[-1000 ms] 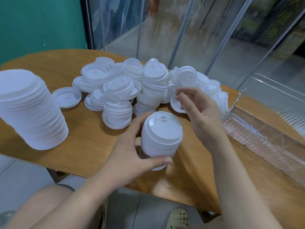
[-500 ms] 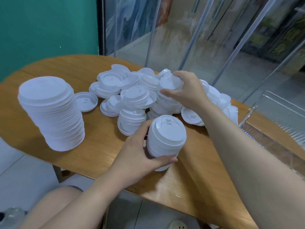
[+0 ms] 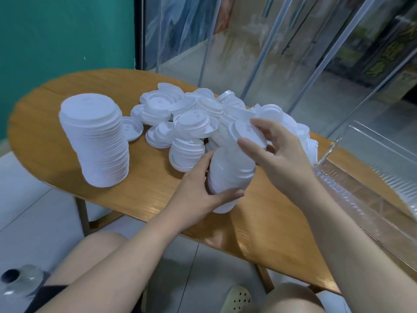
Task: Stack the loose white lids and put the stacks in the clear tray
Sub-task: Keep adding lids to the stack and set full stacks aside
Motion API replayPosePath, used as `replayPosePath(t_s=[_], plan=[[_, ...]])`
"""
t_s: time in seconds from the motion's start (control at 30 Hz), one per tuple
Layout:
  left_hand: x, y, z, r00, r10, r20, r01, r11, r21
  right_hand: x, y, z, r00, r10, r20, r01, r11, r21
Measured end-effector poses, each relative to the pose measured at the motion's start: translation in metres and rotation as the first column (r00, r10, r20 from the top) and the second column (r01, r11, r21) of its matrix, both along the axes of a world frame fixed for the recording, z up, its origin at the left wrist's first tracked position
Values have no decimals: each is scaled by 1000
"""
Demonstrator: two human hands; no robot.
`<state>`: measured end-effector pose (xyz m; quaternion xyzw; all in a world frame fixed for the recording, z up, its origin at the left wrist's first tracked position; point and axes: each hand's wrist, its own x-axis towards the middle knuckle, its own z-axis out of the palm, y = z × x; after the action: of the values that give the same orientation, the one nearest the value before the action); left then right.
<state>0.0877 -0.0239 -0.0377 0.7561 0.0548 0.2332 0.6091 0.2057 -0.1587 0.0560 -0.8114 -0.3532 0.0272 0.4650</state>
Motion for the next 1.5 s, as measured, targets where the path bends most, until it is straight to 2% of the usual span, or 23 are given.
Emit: replayPosePath(t_s=[0.33, 0.57, 0.9, 1.13, 1.3, 1.4, 1.5], plan=[[1, 0, -5, 1000, -15, -26, 16, 1000, 23, -12, -10, -11, 998, 55, 41, -46, 983, -178], [0, 4, -5, 999, -31, -42, 33, 998, 44, -16, -10, -16, 993, 68, 95, -47, 978, -205], [1, 4, -5, 998, -42, -38, 43, 998, 37, -19, -15, -20, 996, 63, 66, -47, 975, -219], [1, 6, -3, 999, -37, -28, 38, 998, 52, -18, -16, -8, 987, 133, 87, -111, 967, -228], [3, 7, -4, 999, -18, -36, 21, 998, 64, 19, 4, 15, 981, 11, 192, 14, 991, -133], [3, 8, -4, 999, -20, -43, 23, 998, 66, 60, 25, 20, 977, -54, 205, 100, 970, -220], [5, 8, -3, 999, -26, -44, 29, 998, 63, 96, 50, 20, 967, -63, 248, 155, 915, -373]])
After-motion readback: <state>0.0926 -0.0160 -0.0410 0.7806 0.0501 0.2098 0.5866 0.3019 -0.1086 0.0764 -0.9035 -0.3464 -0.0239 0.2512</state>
